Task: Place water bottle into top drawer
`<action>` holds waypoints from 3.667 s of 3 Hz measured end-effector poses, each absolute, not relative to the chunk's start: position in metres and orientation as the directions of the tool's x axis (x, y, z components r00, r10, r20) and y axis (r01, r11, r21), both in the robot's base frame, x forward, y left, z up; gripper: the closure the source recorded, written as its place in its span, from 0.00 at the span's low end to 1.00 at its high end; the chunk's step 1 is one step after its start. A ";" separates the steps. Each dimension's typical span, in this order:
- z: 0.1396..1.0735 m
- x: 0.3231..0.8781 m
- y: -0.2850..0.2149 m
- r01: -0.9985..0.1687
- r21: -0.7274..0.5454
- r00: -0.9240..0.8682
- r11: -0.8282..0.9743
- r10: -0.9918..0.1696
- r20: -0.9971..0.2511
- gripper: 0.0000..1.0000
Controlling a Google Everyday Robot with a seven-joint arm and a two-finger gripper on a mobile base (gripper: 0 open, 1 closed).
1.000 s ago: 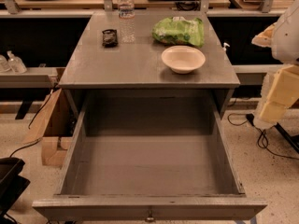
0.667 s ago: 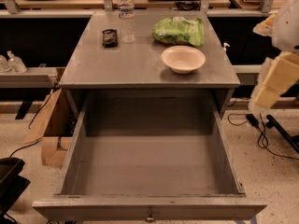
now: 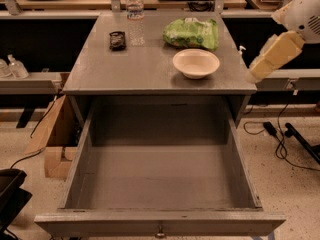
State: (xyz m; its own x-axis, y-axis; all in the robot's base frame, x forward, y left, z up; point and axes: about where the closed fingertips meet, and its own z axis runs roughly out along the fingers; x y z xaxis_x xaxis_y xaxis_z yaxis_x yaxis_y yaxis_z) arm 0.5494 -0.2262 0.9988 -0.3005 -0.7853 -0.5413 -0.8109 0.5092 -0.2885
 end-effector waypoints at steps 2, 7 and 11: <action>0.965 0.558 -0.174 -0.799 -0.196 -0.187 0.568 -0.545 -0.817 0.00; 1.027 0.749 -0.107 -0.712 -0.228 0.073 0.664 -0.252 -0.965 0.00; 0.997 0.838 -0.058 -0.659 -0.252 0.083 0.709 -0.264 -0.961 0.00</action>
Offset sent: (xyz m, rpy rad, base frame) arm 0.0784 0.0520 0.0123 0.6351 -0.6511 -0.1359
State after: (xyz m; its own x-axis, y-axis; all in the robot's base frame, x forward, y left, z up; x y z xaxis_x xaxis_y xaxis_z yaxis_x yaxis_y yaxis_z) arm 0.8382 -0.0576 0.9973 0.0826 -0.2643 -0.9609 -0.6589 0.7089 -0.2516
